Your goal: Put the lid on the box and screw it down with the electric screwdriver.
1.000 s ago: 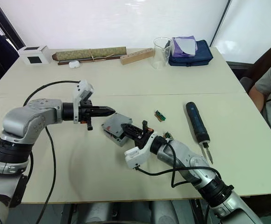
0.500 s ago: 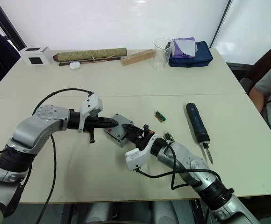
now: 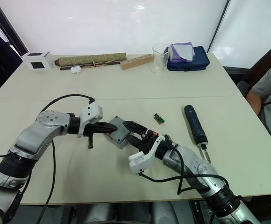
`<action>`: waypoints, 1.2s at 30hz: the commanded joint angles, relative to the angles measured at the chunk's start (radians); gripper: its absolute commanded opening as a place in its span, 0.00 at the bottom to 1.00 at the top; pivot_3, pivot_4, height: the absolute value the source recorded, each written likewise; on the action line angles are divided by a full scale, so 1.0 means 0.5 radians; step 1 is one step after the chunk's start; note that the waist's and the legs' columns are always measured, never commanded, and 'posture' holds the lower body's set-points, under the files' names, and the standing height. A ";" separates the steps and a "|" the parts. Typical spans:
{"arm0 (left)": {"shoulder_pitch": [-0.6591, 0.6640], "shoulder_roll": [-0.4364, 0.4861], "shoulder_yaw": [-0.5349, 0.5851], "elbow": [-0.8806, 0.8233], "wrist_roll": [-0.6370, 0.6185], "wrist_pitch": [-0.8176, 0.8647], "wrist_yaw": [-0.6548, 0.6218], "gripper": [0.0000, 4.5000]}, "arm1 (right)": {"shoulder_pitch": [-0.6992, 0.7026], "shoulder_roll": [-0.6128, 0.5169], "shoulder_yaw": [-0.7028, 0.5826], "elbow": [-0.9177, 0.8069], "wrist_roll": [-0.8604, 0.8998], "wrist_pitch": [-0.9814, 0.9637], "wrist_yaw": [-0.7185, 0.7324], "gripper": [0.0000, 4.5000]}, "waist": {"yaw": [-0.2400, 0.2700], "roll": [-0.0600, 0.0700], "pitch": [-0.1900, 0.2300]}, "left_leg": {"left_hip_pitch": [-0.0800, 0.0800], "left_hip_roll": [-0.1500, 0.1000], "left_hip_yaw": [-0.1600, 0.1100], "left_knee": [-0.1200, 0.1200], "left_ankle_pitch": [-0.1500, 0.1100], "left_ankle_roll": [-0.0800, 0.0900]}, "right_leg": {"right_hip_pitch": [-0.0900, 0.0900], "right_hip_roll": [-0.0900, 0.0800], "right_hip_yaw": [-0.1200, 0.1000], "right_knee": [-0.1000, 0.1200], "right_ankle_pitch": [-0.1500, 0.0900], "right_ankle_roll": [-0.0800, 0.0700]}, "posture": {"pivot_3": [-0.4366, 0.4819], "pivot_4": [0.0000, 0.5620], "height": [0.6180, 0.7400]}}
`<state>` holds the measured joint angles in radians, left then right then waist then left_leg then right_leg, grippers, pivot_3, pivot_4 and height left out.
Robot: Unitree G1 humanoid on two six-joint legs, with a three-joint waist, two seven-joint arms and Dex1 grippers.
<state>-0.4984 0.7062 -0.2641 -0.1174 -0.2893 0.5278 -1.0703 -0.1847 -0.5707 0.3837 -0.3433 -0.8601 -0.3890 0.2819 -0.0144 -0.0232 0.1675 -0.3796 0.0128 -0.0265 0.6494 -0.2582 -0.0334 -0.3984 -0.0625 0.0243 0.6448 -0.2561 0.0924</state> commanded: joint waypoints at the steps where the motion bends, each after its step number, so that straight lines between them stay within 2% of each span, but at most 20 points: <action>1: 0.127 0.007 -0.188 0.123 0.131 0.024 -0.047 0.00 | 0.047 -0.029 -0.098 -0.121 0.111 -0.039 0.004 0.84 | 0.000 -0.001 -0.001 | 0.008 0.000 0.000 -0.002 0.000 0.000 | 0.007 0.000 0.000 -0.001 -0.004 -0.003 | 0.48 0.27 1.00; 8: 0.137 -0.002 -0.130 0.083 0.092 -0.002 -0.079 0.00 | 0.124 -0.001 -0.185 -0.128 0.352 0.046 0.141 0.84 | 0.000 0.000 -0.004 | 0.014 0.000 -0.001 -0.004 -0.002 0.003 | 0.013 -0.001 0.000 -0.001 -0.013 -0.007 | 0.48 0.27 1.00; 9: 0.136 0.003 -0.125 0.078 0.093 -0.004 -0.081 0.00 | 0.124 0.007 -0.189 -0.117 0.410 0.066 0.173 0.79 | 0.000 0.000 -0.004 | 0.014 0.000 -0.001 -0.004 -0.002 0.003 | 0.013 -0.001 0.000 -0.001 -0.013 -0.007 | 0.48 0.27 1.00; 11: 0.135 0.019 -0.106 0.049 0.076 0.014 -0.098 0.00 | 0.126 0.040 -0.205 -0.102 0.554 0.127 0.243 0.70 | 0.000 0.000 -0.004 | 0.014 0.000 -0.001 -0.004 -0.002 0.003 | 0.013 -0.001 0.000 -0.001 -0.013 -0.007 | 0.48 0.27 1.00; 19: 0.036 0.017 0.098 -0.076 -0.138 0.221 -0.119 0.00 | 0.109 0.102 -0.208 -0.090 0.832 0.311 0.441 0.03 | 0.000 0.000 -0.003 | 0.012 0.001 -0.001 -0.004 -0.002 0.003 | 0.011 -0.001 -0.001 -0.001 -0.013 -0.007 | 0.48 0.27 1.00; 22: -0.023 0.025 0.186 -0.123 -0.247 0.339 -0.124 0.00 | 0.107 0.123 -0.210 -0.100 0.924 0.391 0.502 0.01 | -0.001 0.000 0.000 | 0.010 0.001 -0.002 -0.005 -0.002 0.003 | 0.008 0.000 -0.002 0.000 -0.013 -0.007 | 0.48 0.27 1.00; 25: -0.271 0.081 0.413 -0.131 -0.528 0.672 -0.149 0.00 | 0.115 0.168 -0.227 -0.174 1.190 0.714 0.696 0.01 | 0.001 -0.008 0.013 | 0.006 0.002 -0.002 -0.005 -0.002 0.003 | 0.004 0.001 -0.002 0.001 -0.013 -0.007 | 0.48 0.27 1.00; 27: -0.383 0.119 0.486 -0.076 -0.597 0.767 -0.153 0.00 | 0.118 0.198 -0.242 -0.233 1.317 0.854 0.759 0.01 | 0.000 -0.016 0.023 | 0.000 0.002 -0.007 -0.004 -0.002 0.003 | -0.001 0.002 -0.006 0.004 -0.012 -0.008 | 0.48 0.27 1.00; 31: -0.470 0.172 0.481 0.173 -0.447 0.623 -0.102 0.00 | 0.118 0.228 -0.198 -0.336 1.519 1.218 0.911 0.01 | -0.007 -0.009 0.022 | -0.009 0.002 -0.007 -0.003 -0.002 0.003 | -0.009 0.001 -0.006 0.005 -0.009 -0.003 | 0.48 0.27 1.00; 36: -0.363 0.237 0.302 0.335 -0.176 0.289 -0.154 0.00 | 0.060 0.251 -0.174 -0.355 1.575 1.414 0.925 0.01 | -0.007 -0.009 0.024 | -0.016 0.004 -0.008 -0.005 -0.002 0.003 | -0.018 0.004 -0.007 0.006 -0.009 -0.002 | 0.48 0.27 1.00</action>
<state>-0.6881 0.8063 -0.0903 0.0453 -0.4264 0.7498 -1.1303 -0.1266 -0.4595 0.2940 -0.4772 -0.0997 0.2896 0.7459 -0.0177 -0.0278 0.1795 -0.3888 0.0147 -0.0305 0.6473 -0.2593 -0.0317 -0.4086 -0.0607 0.0204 0.6482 -0.2606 0.0915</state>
